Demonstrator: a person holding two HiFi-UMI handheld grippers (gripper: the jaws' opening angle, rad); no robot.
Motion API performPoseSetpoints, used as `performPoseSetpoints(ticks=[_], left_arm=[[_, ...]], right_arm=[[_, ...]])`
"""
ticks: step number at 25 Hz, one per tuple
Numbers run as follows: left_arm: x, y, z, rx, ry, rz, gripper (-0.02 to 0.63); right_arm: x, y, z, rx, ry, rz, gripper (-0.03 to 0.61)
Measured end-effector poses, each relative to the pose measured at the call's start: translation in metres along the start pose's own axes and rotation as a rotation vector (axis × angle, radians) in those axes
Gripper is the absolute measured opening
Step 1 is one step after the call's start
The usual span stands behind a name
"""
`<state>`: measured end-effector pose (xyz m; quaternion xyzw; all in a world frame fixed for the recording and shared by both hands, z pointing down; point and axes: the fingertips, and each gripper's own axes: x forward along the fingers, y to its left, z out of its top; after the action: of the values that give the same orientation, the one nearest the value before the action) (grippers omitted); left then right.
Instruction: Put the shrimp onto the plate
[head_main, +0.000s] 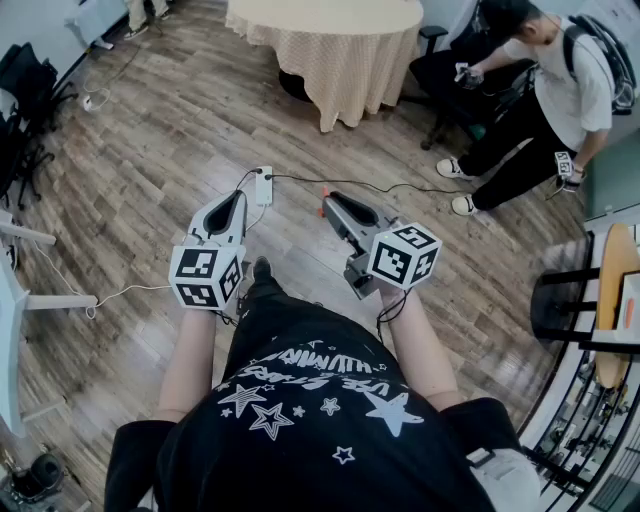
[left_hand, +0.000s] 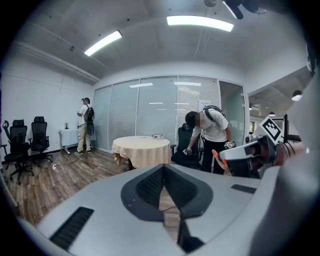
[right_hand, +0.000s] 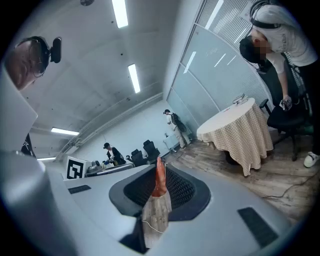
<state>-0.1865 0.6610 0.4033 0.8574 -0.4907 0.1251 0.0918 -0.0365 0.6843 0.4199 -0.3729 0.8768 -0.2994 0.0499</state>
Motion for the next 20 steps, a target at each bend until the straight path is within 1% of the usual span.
performPoseSetpoints(ticks=[3, 9, 14, 16, 20], left_arm=[[0.012, -0.001, 0.007, 0.024, 0.001, -0.002, 0.009], [0.021, -0.005, 0.007, 0.016, 0.012, -0.004, 0.009], [0.033, -0.004, 0.007, -0.01, 0.038, -0.005, 0.009], [0.039, -0.008, 0.008, 0.003, 0.04, -0.01, 0.009], [0.051, -0.019, 0.011, 0.02, 0.039, -0.049, 0.009]], right_arm=[[-0.004, -0.013, 0.008, -0.003, -0.018, -0.037, 0.071], [-0.014, -0.038, 0.006, 0.015, -0.02, -0.102, 0.071], [-0.018, -0.047, 0.014, 0.014, -0.028, -0.119, 0.071], [-0.02, -0.05, 0.018, 0.011, -0.036, -0.124, 0.071], [-0.025, -0.056, 0.021, 0.018, -0.052, -0.135, 0.071]])
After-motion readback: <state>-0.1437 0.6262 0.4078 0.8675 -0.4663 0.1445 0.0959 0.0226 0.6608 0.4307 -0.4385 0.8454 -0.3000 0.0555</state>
